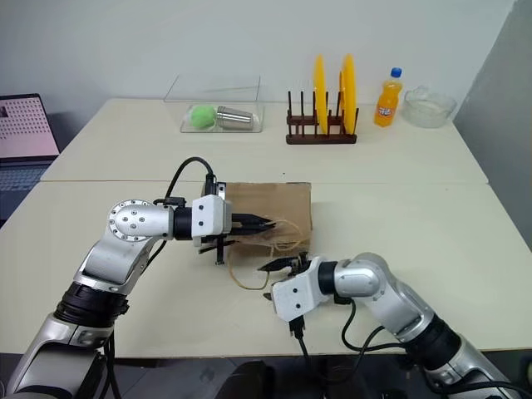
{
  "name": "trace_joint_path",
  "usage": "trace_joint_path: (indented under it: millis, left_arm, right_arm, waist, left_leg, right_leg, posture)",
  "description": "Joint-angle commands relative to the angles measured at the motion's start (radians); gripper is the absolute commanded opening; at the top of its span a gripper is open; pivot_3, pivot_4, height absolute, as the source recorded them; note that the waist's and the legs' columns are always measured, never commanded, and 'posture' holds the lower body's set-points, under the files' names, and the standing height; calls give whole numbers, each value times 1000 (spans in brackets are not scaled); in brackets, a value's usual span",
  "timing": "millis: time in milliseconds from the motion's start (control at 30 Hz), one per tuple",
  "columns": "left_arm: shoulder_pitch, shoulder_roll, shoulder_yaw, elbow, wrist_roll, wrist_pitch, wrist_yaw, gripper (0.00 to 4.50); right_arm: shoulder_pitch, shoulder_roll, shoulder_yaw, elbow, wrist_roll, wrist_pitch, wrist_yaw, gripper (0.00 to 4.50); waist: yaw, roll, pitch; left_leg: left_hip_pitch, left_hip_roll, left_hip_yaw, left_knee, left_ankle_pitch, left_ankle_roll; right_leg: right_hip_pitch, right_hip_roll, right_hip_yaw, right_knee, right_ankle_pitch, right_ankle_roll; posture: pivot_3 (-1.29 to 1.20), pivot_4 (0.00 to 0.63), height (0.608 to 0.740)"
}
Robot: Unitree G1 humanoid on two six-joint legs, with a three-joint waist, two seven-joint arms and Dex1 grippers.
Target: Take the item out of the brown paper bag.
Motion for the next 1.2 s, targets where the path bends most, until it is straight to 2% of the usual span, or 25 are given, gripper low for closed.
trace_joint_path:
  millis: [33,133,167,333,633,867,1000,1100,1200]
  left_arm:
    - [-16,-1,25,-4,0,-20,0,0]
    - [-14,-1,26,-4,-3,-21,-2,0]
    - [-15,-1,25,-5,-4,-19,-2,0]
    - [-69,-27,45,-15,-48,99,29,0]
    - [-282,-71,116,62,-132,370,86,0]
    - [-341,-77,125,102,-122,393,83,0]
    - [-338,-67,129,90,-141,407,54,0]
    - [-310,-41,126,39,-170,439,-1,0]
    - [-291,-27,125,7,-184,459,-17,0]
  right_arm:
    - [-11,20,-1,11,-30,-27,-19,1174]
    - [4,35,0,44,-55,-44,-43,82]
    - [11,34,1,55,-62,-54,-47,33]
    - [61,20,21,88,-103,-80,-53,33]
    - [110,4,44,75,-143,-33,-10,33]
    - [110,16,46,62,-167,-19,-17,33]
    - [101,19,3,39,-138,10,-20,33]
    - [114,-1,-85,-60,-69,99,2,627]
    - [143,-45,-139,-181,28,197,79,1595]
  waist:
    - [0,0,0]
    - [0,0,0]
    - [0,0,0]
    - [1,0,0]
    - [-1,0,0]
    - [-1,-1,0]
    - [-1,0,0]
    - [-1,0,0]
    - [-1,0,0]
  left_leg:
    - [0,0,0,0,0,0]
    - [0,0,0,0,0,0]
    - [0,0,0,0,0,0]
    - [0,0,0,0,0,0]
    - [0,0,-1,1,0,0]
    - [1,0,0,1,0,0]
    - [1,0,0,1,0,0]
    - [0,0,0,1,0,-1]
    - [0,0,-1,1,0,-1]
  right_leg:
    - [0,0,0,0,0,0]
    - [0,0,0,0,0,0]
    - [0,0,0,0,0,0]
    - [0,0,0,0,0,0]
    - [0,1,-1,1,0,0]
    - [1,1,0,1,0,0]
    - [1,1,0,1,0,0]
    - [0,1,0,1,0,0]
    - [0,0,0,1,0,0]
  posture:
    - [0,150,740]
    - [0,150,740]
    - [0,150,740]
    - [0,150,740]
    - [0,150,740]
    - [0,150,740]
    - [0,150,740]
    - [0,150,740]
    - [0,150,740]
